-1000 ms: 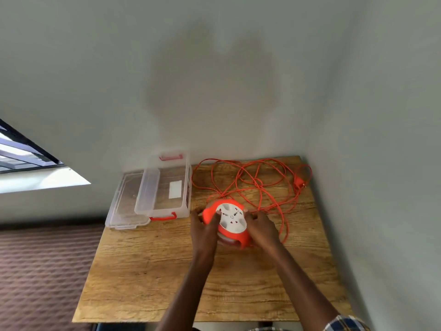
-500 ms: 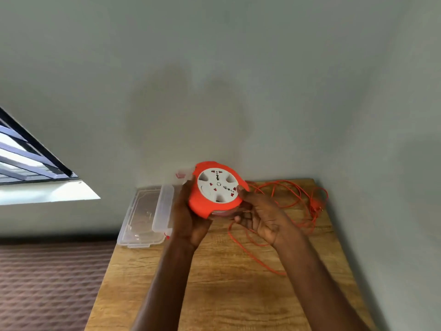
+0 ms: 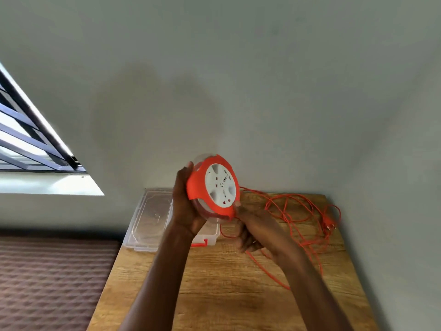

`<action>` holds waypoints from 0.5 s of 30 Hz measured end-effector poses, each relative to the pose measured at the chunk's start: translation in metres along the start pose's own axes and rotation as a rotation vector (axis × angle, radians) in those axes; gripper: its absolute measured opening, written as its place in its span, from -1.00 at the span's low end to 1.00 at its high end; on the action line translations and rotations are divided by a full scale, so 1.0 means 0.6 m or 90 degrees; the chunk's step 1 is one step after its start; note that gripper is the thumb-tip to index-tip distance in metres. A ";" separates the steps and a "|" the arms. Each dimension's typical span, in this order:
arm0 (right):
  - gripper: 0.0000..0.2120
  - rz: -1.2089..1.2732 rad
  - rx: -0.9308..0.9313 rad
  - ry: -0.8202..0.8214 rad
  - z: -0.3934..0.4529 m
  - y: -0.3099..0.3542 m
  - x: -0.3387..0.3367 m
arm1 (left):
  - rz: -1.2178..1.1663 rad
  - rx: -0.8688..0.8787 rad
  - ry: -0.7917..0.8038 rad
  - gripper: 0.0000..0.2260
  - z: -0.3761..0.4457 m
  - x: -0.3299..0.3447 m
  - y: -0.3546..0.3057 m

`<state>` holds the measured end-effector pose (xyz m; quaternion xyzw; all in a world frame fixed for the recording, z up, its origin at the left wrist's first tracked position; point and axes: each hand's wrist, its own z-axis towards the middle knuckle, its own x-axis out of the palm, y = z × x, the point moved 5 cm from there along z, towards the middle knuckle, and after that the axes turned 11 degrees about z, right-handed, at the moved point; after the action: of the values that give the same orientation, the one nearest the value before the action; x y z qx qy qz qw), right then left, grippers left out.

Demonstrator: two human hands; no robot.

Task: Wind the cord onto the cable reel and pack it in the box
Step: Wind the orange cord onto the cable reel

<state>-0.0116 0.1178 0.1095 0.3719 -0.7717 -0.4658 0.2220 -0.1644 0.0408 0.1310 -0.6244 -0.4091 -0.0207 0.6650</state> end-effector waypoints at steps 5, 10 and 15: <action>-0.90 -0.102 -0.285 -0.243 0.008 0.069 -0.035 | -0.055 -0.073 0.093 -0.27 0.016 0.000 0.017; -0.54 -0.006 -0.229 -0.222 0.023 0.083 -0.034 | -0.067 -0.107 0.144 -0.26 0.040 0.023 0.017; -0.59 0.210 -0.108 -0.203 0.040 0.061 -0.047 | -0.145 -0.190 0.195 -0.04 0.046 0.031 0.015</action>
<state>-0.0239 0.1637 0.1308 0.1426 -0.8052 -0.5394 0.2010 -0.1615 0.0749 0.1309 -0.6552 -0.3637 -0.2497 0.6133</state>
